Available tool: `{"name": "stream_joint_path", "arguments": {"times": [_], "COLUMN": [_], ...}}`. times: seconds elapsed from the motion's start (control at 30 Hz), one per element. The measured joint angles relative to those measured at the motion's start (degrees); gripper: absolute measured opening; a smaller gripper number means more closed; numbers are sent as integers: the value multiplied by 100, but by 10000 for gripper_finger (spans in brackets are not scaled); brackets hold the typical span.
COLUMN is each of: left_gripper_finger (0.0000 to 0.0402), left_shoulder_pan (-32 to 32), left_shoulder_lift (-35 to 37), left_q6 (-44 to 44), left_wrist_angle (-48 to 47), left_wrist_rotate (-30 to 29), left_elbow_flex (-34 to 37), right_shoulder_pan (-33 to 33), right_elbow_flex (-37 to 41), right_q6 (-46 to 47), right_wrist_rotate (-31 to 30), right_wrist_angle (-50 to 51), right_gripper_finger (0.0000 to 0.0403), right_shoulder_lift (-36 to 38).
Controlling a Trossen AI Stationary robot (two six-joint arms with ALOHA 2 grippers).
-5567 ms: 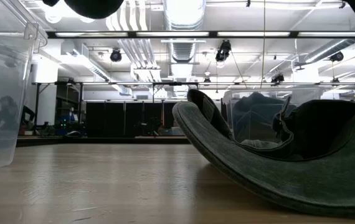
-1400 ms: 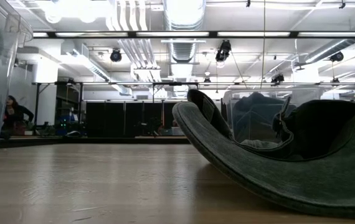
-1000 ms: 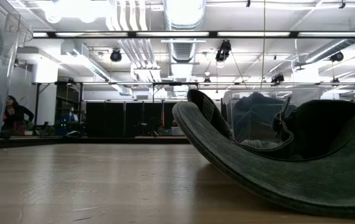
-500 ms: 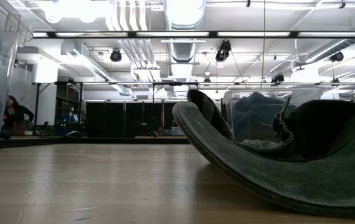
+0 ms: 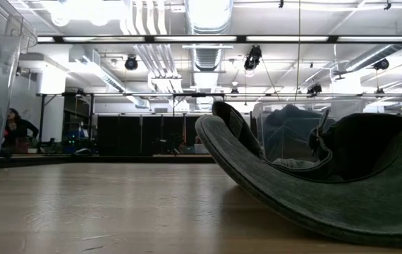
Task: Pick & Place hat
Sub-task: Put the top gray cap into the bottom transparent bin, then put the gray cap into the bottom transparent bin
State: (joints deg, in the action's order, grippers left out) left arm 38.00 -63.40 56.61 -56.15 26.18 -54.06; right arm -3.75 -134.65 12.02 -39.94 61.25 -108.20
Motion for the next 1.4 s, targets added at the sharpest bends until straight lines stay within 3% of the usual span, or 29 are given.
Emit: {"name": "stream_joint_path", "arguments": {"times": [0.67, 0.9, 1.07, 1.3, 1.4], "left_gripper_finger": [192, 199, 199, 199, 199], "left_shoulder_pan": [-7, -42, -42, -84, -90], "left_shoulder_lift": [0, 68, 223, 536, 654], "left_q6": [53, 882, 750, -21, -353], "left_wrist_angle": [0, -26, -37, -453, -452], "left_wrist_rotate": [22, 115, -880, -3337, -4410], "left_elbow_flex": [-3, -511, -1152, -1870, -2072], "right_shoulder_pan": [2, 2, -14, -188, -450], "right_elbow_flex": [0, 0, 0, 34, 117], "right_q6": [-1, -67, -65, 433, 859], "right_wrist_rotate": [-2, -3, 163, 2097, 2480], "right_wrist_angle": [-17, -11, 376, 1675, 2364], "right_gripper_finger": [122, 116, 121, 118, 113], "right_shoulder_lift": [0, 0, 6, 15, 9]}}
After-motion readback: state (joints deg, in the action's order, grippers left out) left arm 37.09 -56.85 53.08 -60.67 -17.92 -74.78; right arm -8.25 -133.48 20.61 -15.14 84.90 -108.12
